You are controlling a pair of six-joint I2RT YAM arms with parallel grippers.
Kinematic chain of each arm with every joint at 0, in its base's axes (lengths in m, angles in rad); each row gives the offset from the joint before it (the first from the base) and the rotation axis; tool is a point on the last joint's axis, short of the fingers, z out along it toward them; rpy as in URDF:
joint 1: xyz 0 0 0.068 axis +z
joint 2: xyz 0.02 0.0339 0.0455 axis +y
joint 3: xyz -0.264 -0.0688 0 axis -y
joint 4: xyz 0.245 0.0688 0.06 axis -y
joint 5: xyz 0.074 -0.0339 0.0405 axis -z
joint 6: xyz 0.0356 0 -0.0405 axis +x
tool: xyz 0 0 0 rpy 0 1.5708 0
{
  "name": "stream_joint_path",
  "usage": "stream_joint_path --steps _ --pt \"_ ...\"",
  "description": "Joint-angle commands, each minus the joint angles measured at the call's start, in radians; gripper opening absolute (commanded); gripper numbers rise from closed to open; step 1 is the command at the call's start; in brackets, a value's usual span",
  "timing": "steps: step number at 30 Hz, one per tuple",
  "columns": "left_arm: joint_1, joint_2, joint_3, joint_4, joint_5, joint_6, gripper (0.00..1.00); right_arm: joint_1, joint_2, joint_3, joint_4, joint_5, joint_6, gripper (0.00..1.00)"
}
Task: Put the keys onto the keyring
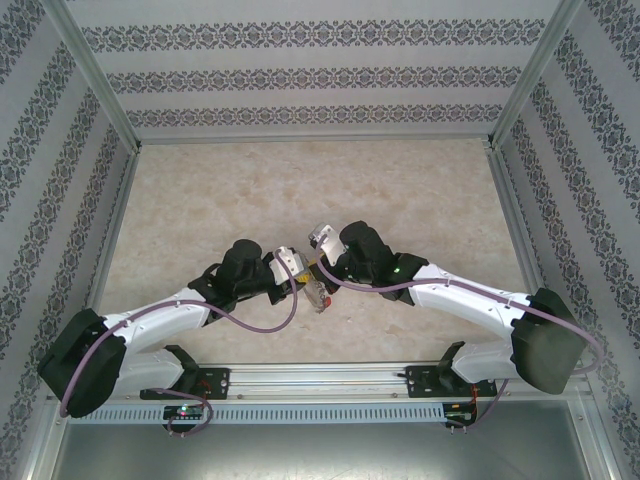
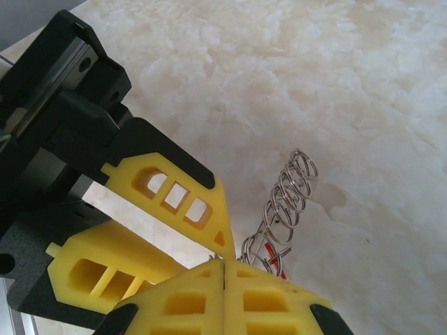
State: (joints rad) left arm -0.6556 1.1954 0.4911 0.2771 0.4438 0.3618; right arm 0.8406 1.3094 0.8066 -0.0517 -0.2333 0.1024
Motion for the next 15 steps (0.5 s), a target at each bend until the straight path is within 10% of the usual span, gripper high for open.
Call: stream_joint_path --steps 1,8,15 --pt "-0.013 0.002 0.023 0.048 0.029 0.005 0.22 0.008 -0.022 -0.004 0.036 -0.026 -0.003 0.0" --pt "-0.013 0.001 0.016 0.07 0.026 -0.003 0.01 0.008 -0.018 -0.01 0.033 -0.015 0.003 0.0" --pt "-0.014 -0.013 -0.038 0.162 -0.013 -0.054 0.0 -0.023 -0.018 -0.046 0.029 0.037 0.075 0.0"
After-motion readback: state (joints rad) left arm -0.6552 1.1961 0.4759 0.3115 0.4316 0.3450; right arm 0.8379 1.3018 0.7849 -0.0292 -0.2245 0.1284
